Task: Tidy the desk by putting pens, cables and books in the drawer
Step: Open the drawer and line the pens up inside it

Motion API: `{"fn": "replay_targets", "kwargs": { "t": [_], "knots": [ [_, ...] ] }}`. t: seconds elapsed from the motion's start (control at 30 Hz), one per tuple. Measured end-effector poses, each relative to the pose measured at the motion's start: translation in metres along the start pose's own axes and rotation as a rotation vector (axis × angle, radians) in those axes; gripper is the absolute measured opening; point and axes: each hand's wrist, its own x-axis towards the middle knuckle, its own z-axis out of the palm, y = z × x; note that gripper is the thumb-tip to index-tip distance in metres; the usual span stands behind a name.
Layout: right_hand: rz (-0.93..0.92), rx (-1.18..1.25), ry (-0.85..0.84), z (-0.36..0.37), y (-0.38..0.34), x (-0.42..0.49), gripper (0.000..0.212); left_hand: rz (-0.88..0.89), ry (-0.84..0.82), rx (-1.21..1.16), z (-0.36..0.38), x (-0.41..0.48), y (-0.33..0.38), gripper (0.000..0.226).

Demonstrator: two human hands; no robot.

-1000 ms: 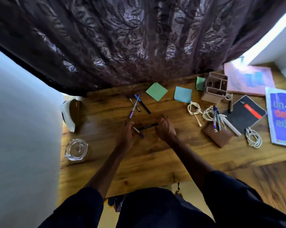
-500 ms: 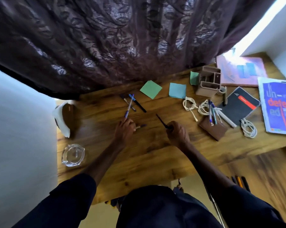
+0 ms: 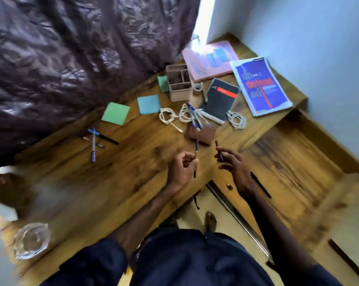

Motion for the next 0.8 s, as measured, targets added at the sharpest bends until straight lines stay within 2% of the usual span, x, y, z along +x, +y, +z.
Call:
{"fn": "replay_targets", "kwargs": {
  "t": [0.07,0.13,0.27,0.4,0.57,0.67,0.77,0.8],
  "knots": [
    [0.050,0.116,0.007,-0.038,0.002,-0.011,0.034,-0.014,-0.061,-0.020,0.036,-0.011,0.016,0.022],
    [0.031,0.065,0.057,-0.076,0.008,-0.023,0.036,-0.047,-0.112,-0.040,0.073,-0.026,0.031,0.023],
    [-0.074,-0.267,0.157,-0.150,0.037,-0.038,0.022,-0.199,-0.259,-0.094,0.158,-0.050,0.038,0.020],
    [-0.058,-0.649,0.239,-0.222,0.086,-0.047,0.016,-0.515,-0.267,-0.105,0.265,-0.072,0.004,0.016],
    [0.124,-0.899,0.103,-0.283,0.157,-0.053,0.015,-0.821,-0.189,-0.043,0.381,-0.088,-0.043,0.019],
    [0.219,-0.965,0.010,-0.295,0.185,-0.054,0.019,-0.918,-0.164,-0.015,0.394,-0.104,-0.019,0.020],
    [0.267,-1.039,-0.068,-0.292,0.199,-0.054,0.023,-1.003,-0.117,-0.053,0.408,-0.112,-0.022,0.034],
    [0.264,-1.055,-0.098,-0.292,0.204,-0.053,0.023,-1.010,-0.054,-0.041,0.412,-0.112,-0.027,0.036]
  ]
}}
